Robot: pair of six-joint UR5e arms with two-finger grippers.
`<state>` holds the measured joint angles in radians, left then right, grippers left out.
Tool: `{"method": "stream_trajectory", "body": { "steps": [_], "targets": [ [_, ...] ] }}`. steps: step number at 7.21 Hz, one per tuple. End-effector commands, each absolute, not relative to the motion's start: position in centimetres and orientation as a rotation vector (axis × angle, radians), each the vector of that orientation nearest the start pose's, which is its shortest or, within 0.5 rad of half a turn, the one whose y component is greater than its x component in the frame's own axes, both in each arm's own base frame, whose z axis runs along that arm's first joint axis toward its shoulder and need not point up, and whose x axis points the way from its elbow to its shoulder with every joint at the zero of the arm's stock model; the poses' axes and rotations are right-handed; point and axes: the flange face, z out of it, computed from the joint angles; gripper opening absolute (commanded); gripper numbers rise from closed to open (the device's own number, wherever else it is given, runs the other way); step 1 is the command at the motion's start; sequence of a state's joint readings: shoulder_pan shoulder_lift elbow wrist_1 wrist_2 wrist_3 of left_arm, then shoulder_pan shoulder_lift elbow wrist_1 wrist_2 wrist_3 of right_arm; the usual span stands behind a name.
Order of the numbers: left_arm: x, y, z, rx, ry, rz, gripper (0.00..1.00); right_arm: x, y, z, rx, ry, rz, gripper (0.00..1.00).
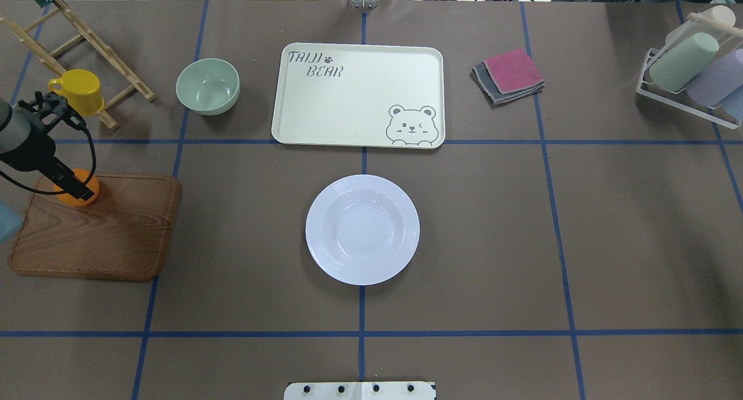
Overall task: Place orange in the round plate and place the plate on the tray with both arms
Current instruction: 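Lower the left gripper onto the orange on the wooden board and grasp it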
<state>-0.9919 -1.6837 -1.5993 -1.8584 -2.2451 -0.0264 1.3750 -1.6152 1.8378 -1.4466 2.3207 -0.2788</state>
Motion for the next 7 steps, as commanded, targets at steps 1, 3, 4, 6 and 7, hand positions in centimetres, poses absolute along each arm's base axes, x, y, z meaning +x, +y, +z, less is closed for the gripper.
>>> {"method": "stream_trajectory", "body": {
  "steps": [1,3,4,6,7],
  "targets": [
    [26.0,-51.0,56.8,0.183,0.752,0.68,0.99,-3.0,-48.6,53.4,0.367,-0.739,-0.578,1.0],
    [25.8,-51.1,57.0,0.191,0.729,0.673,0.68,-3.0,-48.6,53.4,0.368,-0.739,-0.577,1.0],
    [25.8,-51.0,56.7,0.188,0.737,0.671,0.01,-3.0,-48.6,53.4,0.368,-0.739,-0.577,1.0],
    [27.5,-52.7,51.5,0.217,0.814,0.653,0.0,-3.0,-48.6,53.4,0.368,-0.74,-0.577,1.0],
    [29.4,-54.7,46.0,0.188,0.9,0.532,0.0,-3.0,-48.7,53.3,0.37,-0.742,-0.579,1.0]
  ]
}}
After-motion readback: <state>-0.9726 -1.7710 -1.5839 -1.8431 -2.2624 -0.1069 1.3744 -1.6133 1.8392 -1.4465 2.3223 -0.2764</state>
